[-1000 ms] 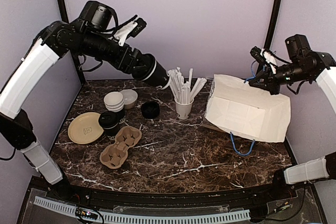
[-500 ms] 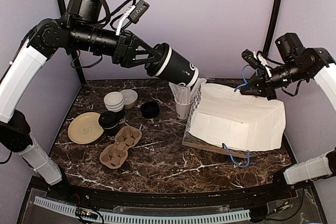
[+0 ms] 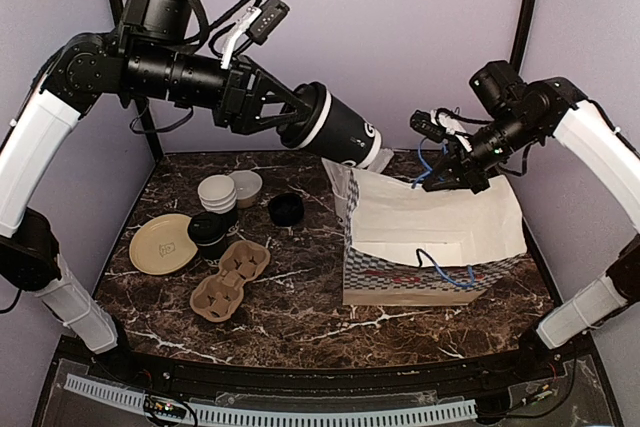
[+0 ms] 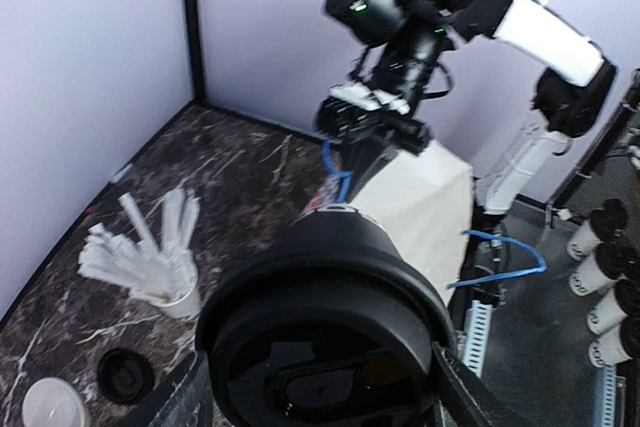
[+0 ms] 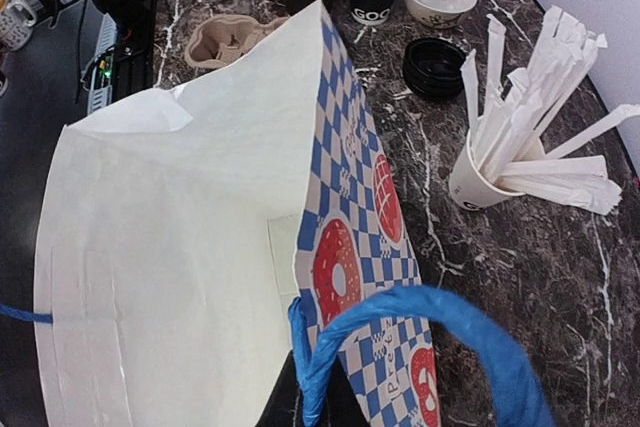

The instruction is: Pack the takeout coffee

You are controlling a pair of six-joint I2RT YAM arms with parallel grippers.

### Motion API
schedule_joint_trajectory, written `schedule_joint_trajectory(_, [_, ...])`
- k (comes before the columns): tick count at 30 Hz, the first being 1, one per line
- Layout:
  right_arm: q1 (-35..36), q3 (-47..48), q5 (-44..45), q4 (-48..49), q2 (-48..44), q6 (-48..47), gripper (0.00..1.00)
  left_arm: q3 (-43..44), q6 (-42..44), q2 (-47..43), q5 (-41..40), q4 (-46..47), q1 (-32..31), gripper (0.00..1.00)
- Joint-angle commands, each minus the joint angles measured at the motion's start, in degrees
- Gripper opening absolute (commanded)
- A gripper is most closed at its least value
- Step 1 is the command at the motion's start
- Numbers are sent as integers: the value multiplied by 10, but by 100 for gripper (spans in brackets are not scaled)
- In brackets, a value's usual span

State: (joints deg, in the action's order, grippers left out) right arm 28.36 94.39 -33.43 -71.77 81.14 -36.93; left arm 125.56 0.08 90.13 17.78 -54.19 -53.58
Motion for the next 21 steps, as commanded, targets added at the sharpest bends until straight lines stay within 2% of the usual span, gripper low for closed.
schedule_joint_trajectory(1, [-26,20,65,-3,-8,-13,0,-15,26,8,-207,-73,1,71])
schedule_joint_trajectory(3, [-47,31,67,-17,-5,-24,0,-43,37,22,-263,-90,3,73])
schedule_joint_trajectory(6, [-71,41,69,-36,-4,-40,0,-69,43,52,-295,-110,19,74])
schedule_joint_trajectory(10, [-88,31,79,-43,-11,-56,0,-94,36,117,-238,-114,55,73])
schedule_joint_trajectory(15, [-89,8,76,-37,-24,-60,0,-95,36,187,-213,-109,102,73])
schedule_joint_trajectory(21, [-89,-13,71,-25,-35,-59,0,-77,37,262,-194,-96,124,73])
